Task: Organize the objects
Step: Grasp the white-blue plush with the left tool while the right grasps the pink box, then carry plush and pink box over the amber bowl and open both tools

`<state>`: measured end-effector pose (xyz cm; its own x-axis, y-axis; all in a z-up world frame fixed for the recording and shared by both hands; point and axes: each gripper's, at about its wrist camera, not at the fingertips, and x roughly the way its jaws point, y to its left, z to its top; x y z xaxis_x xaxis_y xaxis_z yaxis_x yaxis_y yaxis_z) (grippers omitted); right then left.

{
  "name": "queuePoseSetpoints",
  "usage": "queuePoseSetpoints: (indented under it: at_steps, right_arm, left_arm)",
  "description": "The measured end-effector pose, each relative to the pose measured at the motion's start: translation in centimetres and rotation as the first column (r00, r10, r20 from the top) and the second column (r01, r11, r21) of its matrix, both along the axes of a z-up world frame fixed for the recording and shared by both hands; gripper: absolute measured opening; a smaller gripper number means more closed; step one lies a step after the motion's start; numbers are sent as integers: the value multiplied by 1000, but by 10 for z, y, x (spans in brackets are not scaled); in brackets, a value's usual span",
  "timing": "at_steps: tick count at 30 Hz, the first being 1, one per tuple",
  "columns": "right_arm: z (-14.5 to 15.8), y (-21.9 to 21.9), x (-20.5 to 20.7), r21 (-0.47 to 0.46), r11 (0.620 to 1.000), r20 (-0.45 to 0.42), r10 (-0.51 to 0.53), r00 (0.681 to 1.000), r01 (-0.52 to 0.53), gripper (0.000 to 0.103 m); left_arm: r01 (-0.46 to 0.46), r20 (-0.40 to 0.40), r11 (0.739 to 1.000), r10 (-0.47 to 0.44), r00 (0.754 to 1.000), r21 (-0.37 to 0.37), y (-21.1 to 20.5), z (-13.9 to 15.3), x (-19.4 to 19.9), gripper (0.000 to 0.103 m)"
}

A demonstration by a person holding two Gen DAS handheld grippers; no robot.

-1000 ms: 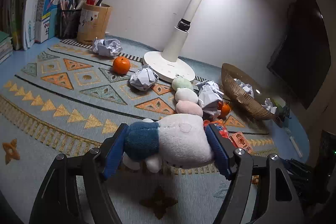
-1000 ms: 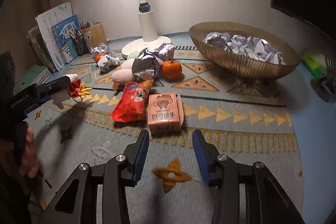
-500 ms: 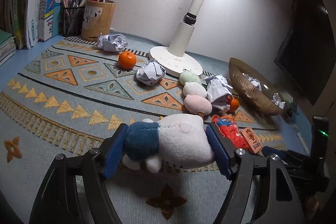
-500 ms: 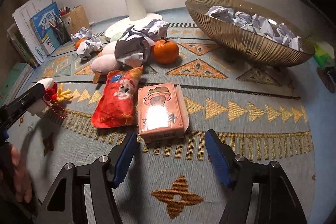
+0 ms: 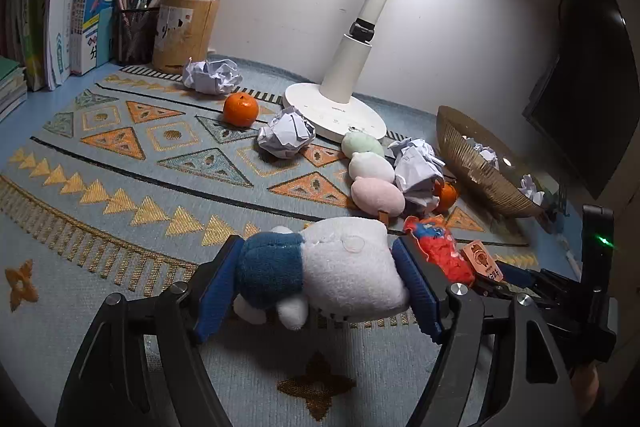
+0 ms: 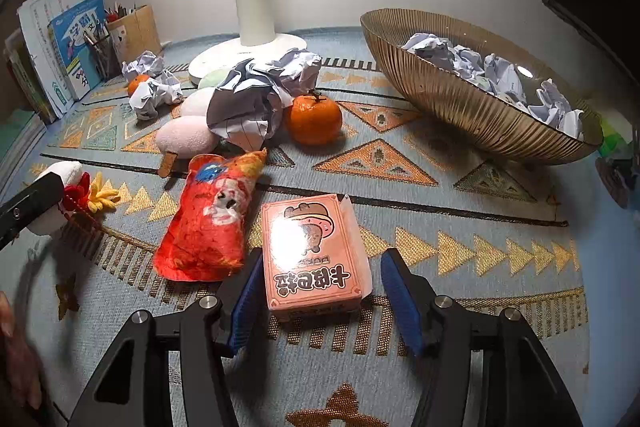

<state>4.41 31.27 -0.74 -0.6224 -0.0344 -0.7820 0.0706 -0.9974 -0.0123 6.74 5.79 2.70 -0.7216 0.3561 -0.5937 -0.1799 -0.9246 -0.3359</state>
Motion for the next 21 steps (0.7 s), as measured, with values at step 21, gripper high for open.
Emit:
queuePoseSetpoints:
  at_steps: [21]
  right_arm:
    - [24, 25, 36, -113, 994, -96, -24, 995, 13, 41]
  left_arm:
    - [-63, 2, 997, 63, 998, -52, 2, 2, 3, 74]
